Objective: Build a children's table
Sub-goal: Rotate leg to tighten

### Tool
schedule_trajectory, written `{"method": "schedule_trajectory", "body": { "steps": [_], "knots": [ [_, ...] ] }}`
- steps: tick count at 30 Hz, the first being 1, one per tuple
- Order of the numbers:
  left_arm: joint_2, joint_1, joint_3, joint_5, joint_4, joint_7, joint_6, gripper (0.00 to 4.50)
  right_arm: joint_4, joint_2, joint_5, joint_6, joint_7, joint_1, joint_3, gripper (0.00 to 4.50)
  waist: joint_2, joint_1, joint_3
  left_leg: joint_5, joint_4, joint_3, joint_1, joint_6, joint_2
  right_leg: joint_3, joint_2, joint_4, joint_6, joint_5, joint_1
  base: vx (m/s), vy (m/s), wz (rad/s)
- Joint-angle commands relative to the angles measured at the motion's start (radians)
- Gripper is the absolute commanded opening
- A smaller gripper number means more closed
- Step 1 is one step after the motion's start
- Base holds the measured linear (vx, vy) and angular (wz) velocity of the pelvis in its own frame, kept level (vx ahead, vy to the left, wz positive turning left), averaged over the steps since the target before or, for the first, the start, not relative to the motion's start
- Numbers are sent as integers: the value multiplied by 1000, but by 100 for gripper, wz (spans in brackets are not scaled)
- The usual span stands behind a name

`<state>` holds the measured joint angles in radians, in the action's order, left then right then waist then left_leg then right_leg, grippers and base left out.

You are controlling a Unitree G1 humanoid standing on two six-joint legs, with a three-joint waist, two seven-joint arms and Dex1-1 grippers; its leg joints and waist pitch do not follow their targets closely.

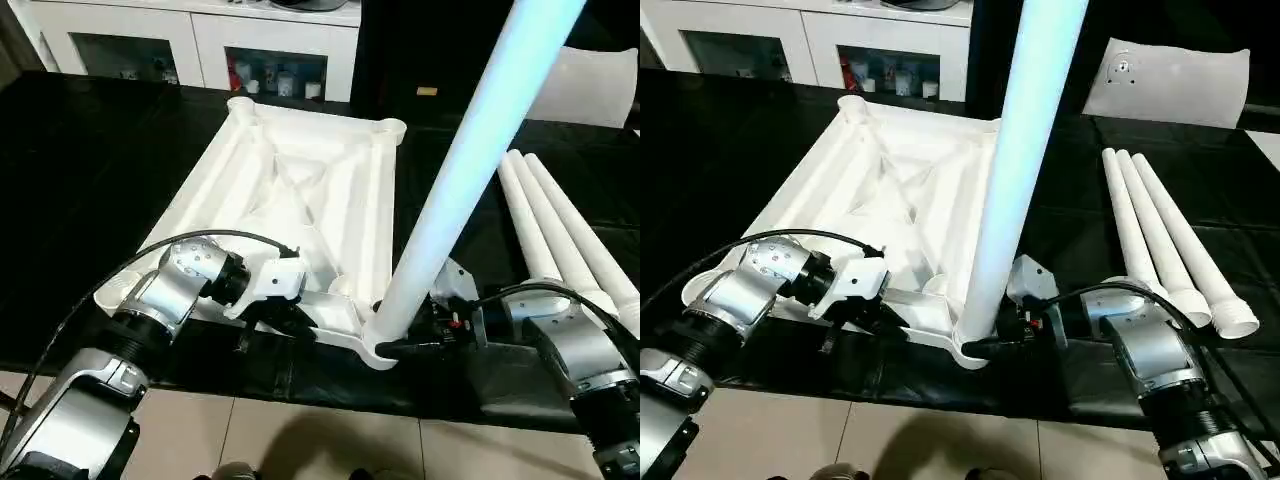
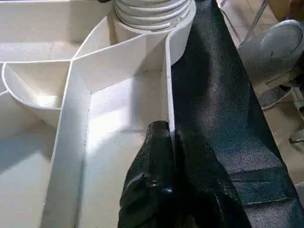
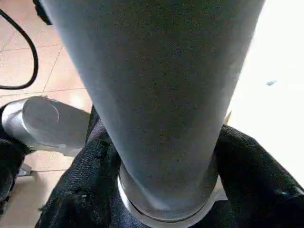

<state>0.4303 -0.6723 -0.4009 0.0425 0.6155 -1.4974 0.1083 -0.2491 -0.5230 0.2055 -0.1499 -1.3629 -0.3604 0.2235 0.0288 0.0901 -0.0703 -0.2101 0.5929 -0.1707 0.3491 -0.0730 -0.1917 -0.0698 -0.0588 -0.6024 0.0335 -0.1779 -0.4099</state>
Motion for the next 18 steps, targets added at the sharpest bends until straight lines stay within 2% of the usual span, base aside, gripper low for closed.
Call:
{"method": "schedule_trajectory", "body": {
  "steps": [1,4,6,8,9,10,11,12,13,14,15,16,17,18],
  "knots": [
    [-9,-14,-29,0,-5,-38,15,0,1,2,9,-4,-16,-2,14,268,4,-3,64,-67,-63,3,0,94,-45,54,-85,56,237,-128,64,0,0,0],
    [-14,-7,-2,-19,-12,-11,-17,0,32,19,38,-53,12,20,-5,265,-3,-2,65,-66,-63,4,-1,93,-45,54,-84,55,243,-114,65,0,0,0],
    [-36,20,54,-58,-61,73,-108,0,80,64,75,-130,108,69,-43,265,-2,-3,66,-59,-64,4,0,89,-48,55,-84,52,250,-89,67,0,0,0],
    [-53,47,82,-58,-103,156,-152,0,109,114,80,-158,206,107,-63,264,-4,-5,64,-92,-68,6,-1,70,-47,54,-87,60,242,-139,65,0,0,0],
    [-65,77,96,-51,-152,220,-209,0,133,162,60,-170,303,142,-68,264,-6,-9,60,-117,-72,7,-3,50,-49,56,-89,66,233,-183,60,0,0,0],
    [-66,79,97,-51,-156,225,-214,0,135,165,58,-171,311,144,-68,264,-4,-12,59,-131,-73,7,-4,41,-47,55,-88,70,221,-217,61,0,0,0],
    [-72,90,102,-52,-175,244,-238,0,142,182,48,-173,342,155,-67,264,0,-20,58,-142,-76,9,2,30,-39,53,-88,76,193,-288,68,0,0,0],
    [-94,113,117,-56,-215,291,-286,0,148,222,34,-181,409,170,-70,264,-2,-22,57,-148,-76,10,0,25,-39,52,-87,80,181,-317,65,0,0,0],
    [-107,125,125,-59,-236,316,-310,0,151,244,27,-185,443,177,-72,263,-4,-33,53,-166,-76,9,1,20,-39,54,-86,86,171,-351,60,0,0,0],
    [-159,173,136,-40,-323,419,-392,0,154,340,-1,-211,589,190,-83,263,-1,-40,51,-195,-78,8,-5,16,-40,54,-85,92,160,-402,55,0,0,0],
    [-163,176,136,-38,-328,425,-397,0,154,347,-3,-213,599,191,-84,263,-1,-45,48,-206,-80,11,-3,10,-42,54,-86,92,154,-427,54,0,0,0],
    [-181,191,135,-29,-353,454,-422,0,154,379,-6,-229,641,191,-88,263,-6,-50,46,-228,-80,14,-7,7,-32,48,-85,104,117,-521,53,0,0,0],
    [-204,204,136,-19,-380,488,-458,0,159,411,-9,-247,681,192,-91,263,-2,-55,46,-229,-80,15,-6,9,-31,49,-85,108,101,-546,53,0,0,0],
    [-204,204,136,-19,-380,488,-458,0,159,411,-9,-247,681,192,-91,263,-4,-58,47,-218,-79,15,-6,16,-31,51,-83,111,88,-553,51,0,0,0]
  ]
}}
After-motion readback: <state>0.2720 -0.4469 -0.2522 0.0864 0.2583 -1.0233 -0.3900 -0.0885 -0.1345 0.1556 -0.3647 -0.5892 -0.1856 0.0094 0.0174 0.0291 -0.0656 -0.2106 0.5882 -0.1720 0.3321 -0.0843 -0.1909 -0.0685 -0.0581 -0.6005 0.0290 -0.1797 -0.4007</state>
